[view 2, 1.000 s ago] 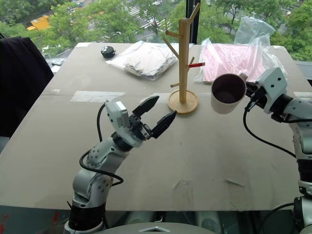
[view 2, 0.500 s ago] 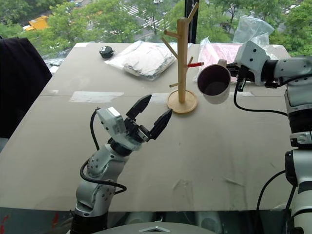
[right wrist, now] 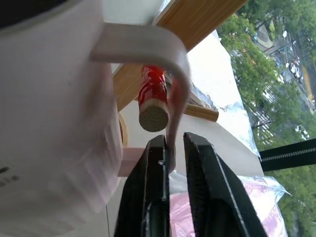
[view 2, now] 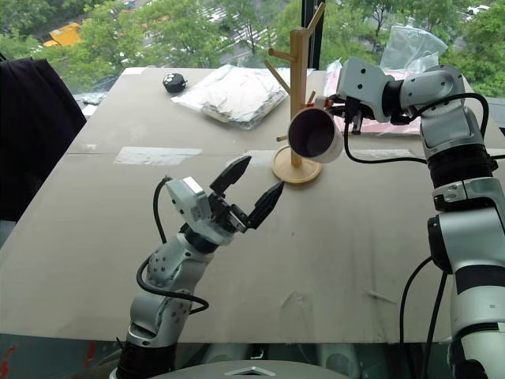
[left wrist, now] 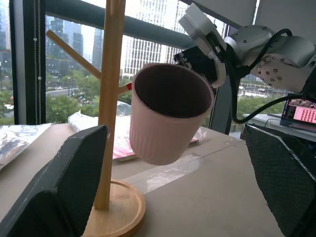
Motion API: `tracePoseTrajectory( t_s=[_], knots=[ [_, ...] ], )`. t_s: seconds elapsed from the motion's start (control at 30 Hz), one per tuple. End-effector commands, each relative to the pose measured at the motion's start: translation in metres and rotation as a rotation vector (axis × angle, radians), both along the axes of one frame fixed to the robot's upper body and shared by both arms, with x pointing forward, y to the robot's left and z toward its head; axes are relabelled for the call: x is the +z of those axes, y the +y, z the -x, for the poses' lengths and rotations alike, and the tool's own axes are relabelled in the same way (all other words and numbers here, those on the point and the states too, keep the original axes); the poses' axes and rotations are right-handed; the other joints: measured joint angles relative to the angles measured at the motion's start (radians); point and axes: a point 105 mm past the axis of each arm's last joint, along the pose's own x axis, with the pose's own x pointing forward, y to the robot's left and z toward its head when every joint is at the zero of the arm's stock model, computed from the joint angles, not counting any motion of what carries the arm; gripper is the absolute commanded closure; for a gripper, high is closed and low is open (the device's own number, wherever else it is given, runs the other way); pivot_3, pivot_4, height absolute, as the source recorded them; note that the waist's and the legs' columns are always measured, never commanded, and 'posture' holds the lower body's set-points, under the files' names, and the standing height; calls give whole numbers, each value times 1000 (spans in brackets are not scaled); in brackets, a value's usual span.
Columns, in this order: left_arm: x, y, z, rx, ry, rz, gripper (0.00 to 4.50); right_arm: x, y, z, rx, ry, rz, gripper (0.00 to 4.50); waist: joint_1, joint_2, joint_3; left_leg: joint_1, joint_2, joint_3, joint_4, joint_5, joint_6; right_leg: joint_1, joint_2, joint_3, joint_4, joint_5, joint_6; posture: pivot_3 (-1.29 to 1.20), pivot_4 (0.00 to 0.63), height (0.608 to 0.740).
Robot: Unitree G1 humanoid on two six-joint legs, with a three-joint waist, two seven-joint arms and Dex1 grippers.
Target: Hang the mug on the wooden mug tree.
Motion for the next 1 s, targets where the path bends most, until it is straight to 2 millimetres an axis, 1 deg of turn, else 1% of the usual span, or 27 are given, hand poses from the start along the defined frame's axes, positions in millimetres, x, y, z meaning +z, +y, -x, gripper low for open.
tracePoseTrajectory(
  t_s=[0.03,0.1,0.13,0.17,0.2,0.27,0.33,0.4,0.43,0.5,0.53,0.6,0.67,0.73,0.83,0.87,0.9,1.0],
  knots=[
    [8,1,3,-9,-27,19,0,29,0,0,-11,-101,-32,2192,-1,0,0,0,0,0,0,0,0,0,0,0,0,0,0,0,150,740],
    [7,2,3,-12,-24,18,0,34,-10,-3,-55,-123,-68,1140,-1,0,0,0,0,0,-1,1,-1,-1,0,0,0,0,1,0,150,740],
    [6,3,3,-10,-19,17,0,36,-18,-4,-88,-129,-103,901,-1,0,0,0,0,0,-1,2,-3,-1,0,0,0,0,0,0,150,740],
    [4,5,3,-6,-12,11,0,36,-27,-4,-116,-125,-136,222,1,0,0,0,0,0,-1,2,-3,-1,0,0,0,0,0,0,150,740],
    [1,7,2,5,0,-1,0,34,-36,-3,-138,-113,-169,58,3,0,0,-1,0,0,-1,2,-3,-1,-1,-1,0,0,0,0,150,740],
    [-8,14,0,31,32,-29,0,29,-51,3,-165,-82,-235,58,10,0,0,-1,0,-1,-1,1,-2,0,-1,-1,0,0,0,0,150,740],
    [-21,23,-1,61,75,-75,0,20,-64,13,-194,-31,-313,58,13,0,0,-1,-1,-1,-1,0,0,0,-2,-1,-1,0,0,0,150,740],
    [-41,37,0,97,141,-139,0,3,-77,30,-198,39,-396,58,15,0,0,-2,-1,-1,-1,0,0,0,-2,-1,-1,0,0,0,150,740],
    [-61,46,4,111,217,-194,0,-21,-88,46,-223,112,-483,58,15,0,0,-2,-1,-1,-2,0,1,-1,-2,-1,-2,0,1,0,150,740],
    [-84,58,12,112,318,-251,0,-52,-99,70,-277,201,-577,58,24,-2,-2,-2,0,-3,-4,0,1,0,-2,-1,-2,2,4,0,150,740],
    [-94,62,16,110,359,-283,0,-72,-99,85,-304,237,-636,58,25,-2,-2,-1,0,-5,-4,-1,0,0,-2,-3,-2,1,3,0,150,740],
    [-106,69,19,117,411,-327,0,-105,-95,111,-347,283,-716,58,26,0,-1,-2,0,-6,-6,-1,0,-1,-2,-4,-3,0,3,0,150,740],
    [-110,74,19,117,429,-342,0,-124,-91,129,-376,306,-751,58,24,4,1,-2,0,-4,-6,-1,1,-1,-2,-3,-1,-1,1,0,150,740],
    [-111,78,17,112,437,-346,0,-139,-86,141,-397,326,-755,58,11,8,3,2,0,1,-4,0,1,0,-1,-1,0,-2,-1,0,150,740],
    [-113,81,16,89,459,-347,0,-168,-75,163,-411,366,-721,58,1,3,2,6,1,2,2,0,1,4,5,-1,1,-2,3,0,150,740],
    [-114,80,17,71,469,-345,0,-174,-73,168,-423,372,-733,58,0,-1,-1,7,2,1,2,0,1,6,6,-1,1,-2,3,0,150,740],
    [-114,78,19,50,474,-351,0,-179,-72,171,-437,373,-748,58,-1,-2,-1,7,3,0,2,0,1,6,7,-3,1,-2,3,0,150,740],
    [-115,73,22,6,471,-368,0,-187,-72,170,-458,358,-768,58,-5,0,0,7,5,2,1,0,1,4,9,-1,2,-2,3,0,150,740]
  ],
)
